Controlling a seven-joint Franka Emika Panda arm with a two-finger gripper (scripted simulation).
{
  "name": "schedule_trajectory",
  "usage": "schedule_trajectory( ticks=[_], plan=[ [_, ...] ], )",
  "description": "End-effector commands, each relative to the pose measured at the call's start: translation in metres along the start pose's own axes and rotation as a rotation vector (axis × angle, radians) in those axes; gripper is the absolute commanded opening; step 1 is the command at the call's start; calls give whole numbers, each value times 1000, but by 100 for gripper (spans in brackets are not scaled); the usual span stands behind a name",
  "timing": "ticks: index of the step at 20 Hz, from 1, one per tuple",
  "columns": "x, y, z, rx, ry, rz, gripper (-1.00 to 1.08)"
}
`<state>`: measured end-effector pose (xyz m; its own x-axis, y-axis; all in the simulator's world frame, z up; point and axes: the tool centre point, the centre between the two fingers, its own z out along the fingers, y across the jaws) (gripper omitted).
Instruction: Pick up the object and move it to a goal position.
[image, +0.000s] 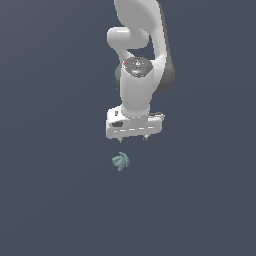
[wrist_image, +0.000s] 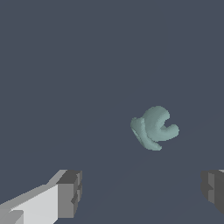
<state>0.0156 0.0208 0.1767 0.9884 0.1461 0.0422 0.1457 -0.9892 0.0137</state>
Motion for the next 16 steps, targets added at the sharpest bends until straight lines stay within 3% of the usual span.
schedule_trajectory(
  ticks=[1,16],
  plan=[
    [2,4,6,-1,-4,-38,100],
    [15,38,59,10,-30,-374,100]
  ],
)
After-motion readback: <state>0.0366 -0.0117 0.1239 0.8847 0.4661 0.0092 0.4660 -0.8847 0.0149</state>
